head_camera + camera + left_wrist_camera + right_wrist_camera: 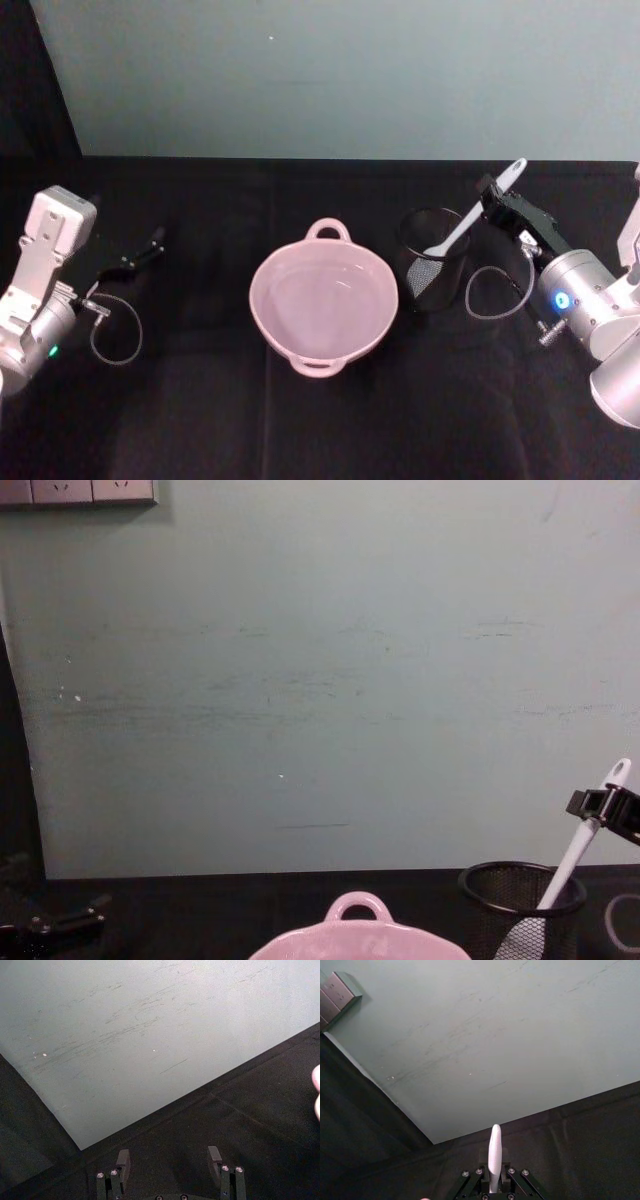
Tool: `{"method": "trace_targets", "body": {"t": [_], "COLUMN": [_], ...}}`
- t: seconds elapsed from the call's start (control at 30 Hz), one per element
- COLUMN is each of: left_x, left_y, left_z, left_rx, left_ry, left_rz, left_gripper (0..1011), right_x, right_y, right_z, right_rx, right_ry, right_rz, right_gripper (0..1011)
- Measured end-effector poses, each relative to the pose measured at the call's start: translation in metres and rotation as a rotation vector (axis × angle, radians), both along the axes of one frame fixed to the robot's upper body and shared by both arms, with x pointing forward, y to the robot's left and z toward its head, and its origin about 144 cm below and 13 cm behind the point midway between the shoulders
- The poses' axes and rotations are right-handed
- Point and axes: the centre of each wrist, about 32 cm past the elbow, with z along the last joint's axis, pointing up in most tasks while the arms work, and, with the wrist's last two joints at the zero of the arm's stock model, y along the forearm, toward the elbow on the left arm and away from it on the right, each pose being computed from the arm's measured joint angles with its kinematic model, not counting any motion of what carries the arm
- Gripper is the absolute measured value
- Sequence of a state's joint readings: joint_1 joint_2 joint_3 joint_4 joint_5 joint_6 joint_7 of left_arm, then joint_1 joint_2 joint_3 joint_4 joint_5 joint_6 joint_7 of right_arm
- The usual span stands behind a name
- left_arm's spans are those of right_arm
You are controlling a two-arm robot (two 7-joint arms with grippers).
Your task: Use the one hand to pick up the spoon and stir the clear water in the bowl.
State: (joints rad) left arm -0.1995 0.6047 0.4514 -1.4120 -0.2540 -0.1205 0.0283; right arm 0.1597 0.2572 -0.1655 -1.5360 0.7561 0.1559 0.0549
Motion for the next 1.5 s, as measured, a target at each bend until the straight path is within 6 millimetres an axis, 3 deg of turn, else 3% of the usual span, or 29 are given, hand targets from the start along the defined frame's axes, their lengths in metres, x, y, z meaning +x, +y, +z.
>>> {"method": "trace_targets", "body": {"t": [0.7, 1.5], "left_x": [0.0, 0.0], "left_y": [0.0, 0.0], "left_z": [0.0, 0.0], "left_rx": [0.0, 0.0], "left_ry": [0.0, 0.0], "left_rz": [0.0, 0.0], "left_gripper": [1011, 1011], "right_x": [-0.0002, -0.0001], "right_y": [0.0001, 0.0002], "right_z": [-0.0022, -0.0016], "right_rx": [-0.001, -0.001], "right_ry": [0.001, -0.001], "right_rz": [0.009, 0.01], "right_gripper": [127, 874]}}
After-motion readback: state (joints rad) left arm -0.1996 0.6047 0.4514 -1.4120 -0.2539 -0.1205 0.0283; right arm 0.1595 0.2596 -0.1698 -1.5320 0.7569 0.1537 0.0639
